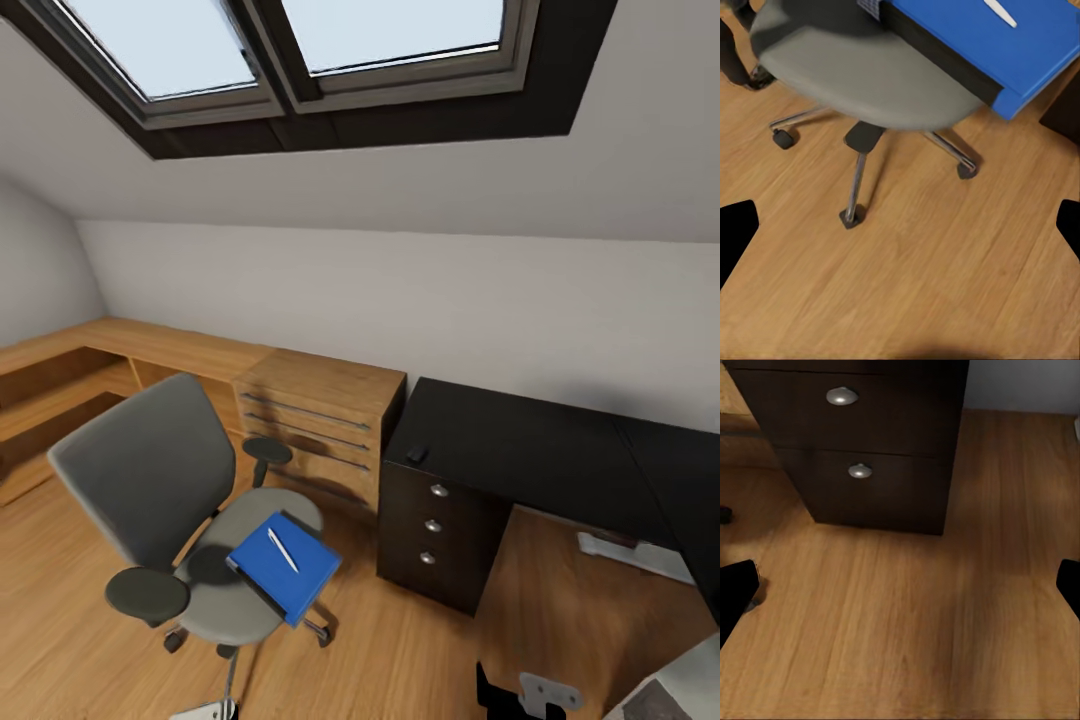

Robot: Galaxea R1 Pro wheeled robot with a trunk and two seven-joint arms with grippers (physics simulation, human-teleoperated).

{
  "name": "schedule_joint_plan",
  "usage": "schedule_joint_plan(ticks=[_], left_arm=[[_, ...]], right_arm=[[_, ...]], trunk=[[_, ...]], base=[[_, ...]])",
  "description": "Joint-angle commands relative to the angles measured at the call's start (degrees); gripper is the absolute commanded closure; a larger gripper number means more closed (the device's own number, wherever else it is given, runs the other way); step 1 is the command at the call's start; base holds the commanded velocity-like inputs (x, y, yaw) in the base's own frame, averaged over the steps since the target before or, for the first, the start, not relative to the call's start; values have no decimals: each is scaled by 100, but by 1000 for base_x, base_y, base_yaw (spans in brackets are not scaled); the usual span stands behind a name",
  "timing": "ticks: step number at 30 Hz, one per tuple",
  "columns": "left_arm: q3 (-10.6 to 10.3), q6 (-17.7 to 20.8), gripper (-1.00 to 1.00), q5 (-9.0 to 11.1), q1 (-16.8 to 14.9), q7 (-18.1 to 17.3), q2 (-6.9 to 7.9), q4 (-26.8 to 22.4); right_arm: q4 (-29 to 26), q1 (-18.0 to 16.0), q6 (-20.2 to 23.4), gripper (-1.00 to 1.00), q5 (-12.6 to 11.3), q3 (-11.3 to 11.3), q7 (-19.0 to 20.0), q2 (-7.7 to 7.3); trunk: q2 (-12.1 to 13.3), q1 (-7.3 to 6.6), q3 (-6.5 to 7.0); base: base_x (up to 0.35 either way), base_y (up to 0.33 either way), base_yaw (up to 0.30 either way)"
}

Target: In the bedroom, organize the workspace by keeping the computer under the desk, ensuring the monitor is on the desk, placing the keyboard on the desk next to the monitor, placing the mouse on the desk next to the keyboard, moving the folder from the swivel chair onto the desk next to the mouse, stacking the notebook on top of the folder with the pen on top of the notebook, and positioning the swivel chair next to the desk.

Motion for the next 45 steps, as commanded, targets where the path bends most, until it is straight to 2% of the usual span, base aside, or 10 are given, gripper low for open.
schedule_joint_plan(ticks=[1, 10, 25, 45], left_arm=[[1, 27, -100, 45, 2, 10, -2, -11], [1, 37, -100, 45, 2, 10, -2, -7], [-7, 52, -100, 38, 2, 10, -2, 53], [-8, 44, -100, 44, 2, 4, -2, 65]], right_arm=[[-6, 1, -24, -100, -59, 25, -32, -6], [3, 1, -24, -100, -56, 37, -28, -6], [126, 1, -31, -100, -51, 61, -26, -6], [291, 1, -266, -100, -48, 69, -26, 19]], trunk=[[-6, -1, -14], [-6, -1, -93], [-6, -1, -226], [-6, -1, -404]], base=[[-274, 211, -24], [-303, 130, -8], [-330, 14, 0], [-334, 25, 0]])
